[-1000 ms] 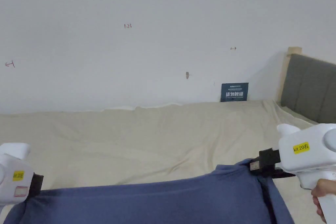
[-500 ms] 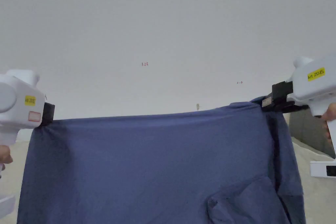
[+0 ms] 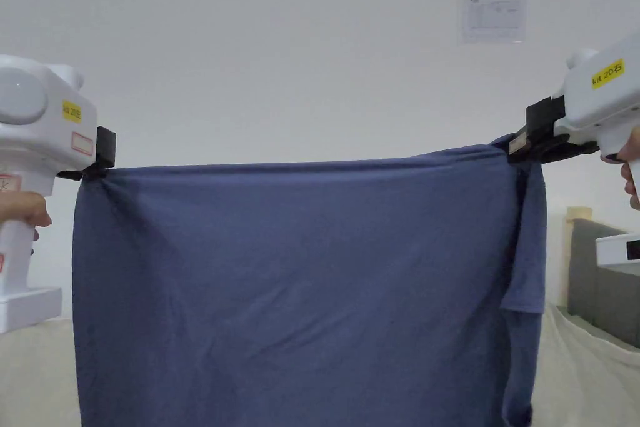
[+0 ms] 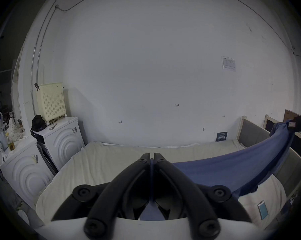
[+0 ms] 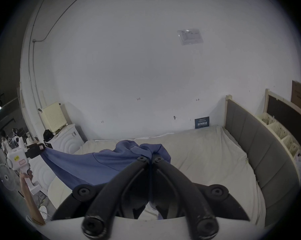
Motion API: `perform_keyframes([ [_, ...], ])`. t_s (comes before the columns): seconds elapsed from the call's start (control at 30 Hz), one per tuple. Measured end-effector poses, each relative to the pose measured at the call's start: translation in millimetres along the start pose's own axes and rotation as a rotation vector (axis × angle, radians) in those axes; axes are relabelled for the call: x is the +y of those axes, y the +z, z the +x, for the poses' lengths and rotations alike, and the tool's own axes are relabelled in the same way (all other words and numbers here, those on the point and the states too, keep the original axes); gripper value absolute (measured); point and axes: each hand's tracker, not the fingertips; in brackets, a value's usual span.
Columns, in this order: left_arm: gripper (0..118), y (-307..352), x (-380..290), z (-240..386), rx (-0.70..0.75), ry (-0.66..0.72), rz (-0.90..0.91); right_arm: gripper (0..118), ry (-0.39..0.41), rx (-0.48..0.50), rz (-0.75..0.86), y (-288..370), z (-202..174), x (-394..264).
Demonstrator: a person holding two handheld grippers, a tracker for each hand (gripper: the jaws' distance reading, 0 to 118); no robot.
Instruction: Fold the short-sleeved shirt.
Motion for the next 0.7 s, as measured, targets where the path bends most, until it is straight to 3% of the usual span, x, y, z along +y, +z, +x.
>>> perform_keyframes([
  [0.1, 3, -10.3, 10.6, 1.9, 0.013, 0.005, 0.006, 0, 0.017, -0.004, 0.004, -2.7, -11.8, 9.1],
  [0.23, 3, -25.5, 16.8, 0.6, 0.030, -0.020, 0.002, 0, -0.050, 0.041, -0.015, -17.0, -4.9, 25.2],
  [0.47, 3, -58.3, 21.0, -1.6, 0.045, 0.001, -0.009, 0, -0.045, 0.037, -0.027, -46.8, -8.7, 43.9],
  [0.63, 3, -102.5, 12.3, -3.8, 0.034, 0.033, -0.059, 0, -0.074, 0.012, -0.069, -101.4, -3.3, 60.0],
  [0.7, 3, -126.4, 16.7, 0.5, 0.072, -0.027, -0.088, 0, -0.068, -0.003, -0.089, -122.4, -4.6, 68.9],
])
